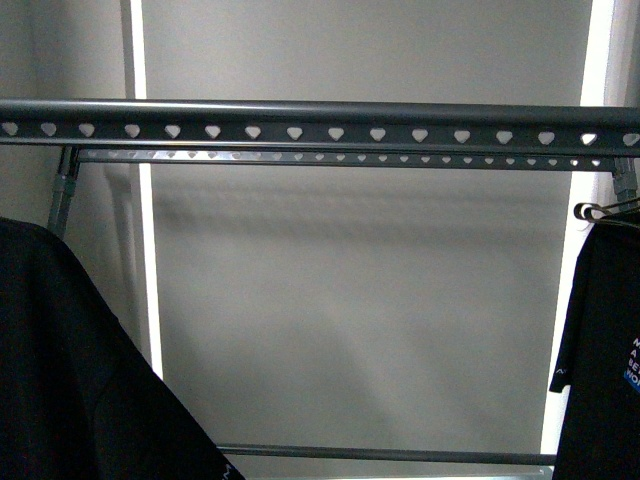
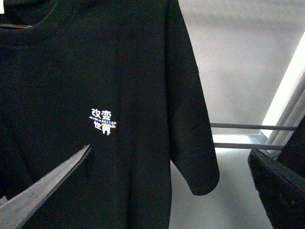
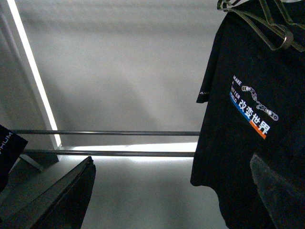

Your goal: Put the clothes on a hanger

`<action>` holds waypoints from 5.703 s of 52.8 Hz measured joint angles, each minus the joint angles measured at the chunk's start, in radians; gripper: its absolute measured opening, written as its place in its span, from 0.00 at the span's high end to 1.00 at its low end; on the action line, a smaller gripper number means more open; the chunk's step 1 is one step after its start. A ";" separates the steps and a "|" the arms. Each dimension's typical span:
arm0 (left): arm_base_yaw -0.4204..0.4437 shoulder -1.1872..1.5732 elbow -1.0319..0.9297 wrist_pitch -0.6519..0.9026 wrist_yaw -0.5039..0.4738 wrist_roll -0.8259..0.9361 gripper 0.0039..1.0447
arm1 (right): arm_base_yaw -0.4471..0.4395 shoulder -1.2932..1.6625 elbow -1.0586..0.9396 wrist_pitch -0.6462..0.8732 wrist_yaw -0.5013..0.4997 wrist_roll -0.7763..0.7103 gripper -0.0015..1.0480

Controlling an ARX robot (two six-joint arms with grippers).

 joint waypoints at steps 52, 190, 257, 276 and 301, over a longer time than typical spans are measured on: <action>0.148 0.953 0.597 0.092 0.007 -0.348 0.06 | 0.001 0.000 0.000 0.000 0.000 0.000 0.07; 0.103 1.419 1.122 -0.362 0.782 1.017 0.96 | 0.001 0.000 0.000 0.000 0.000 0.000 0.07; -0.217 1.608 1.362 -0.237 0.661 1.699 0.96 | -0.428 0.595 0.280 0.328 -0.853 -0.394 0.07; -0.218 1.608 1.362 -0.237 0.660 1.701 0.96 | -0.290 1.098 0.817 -0.169 -0.893 -1.477 0.07; -0.217 1.608 1.362 -0.237 0.659 1.701 0.96 | -0.152 1.416 1.123 -0.174 -0.670 -1.593 0.07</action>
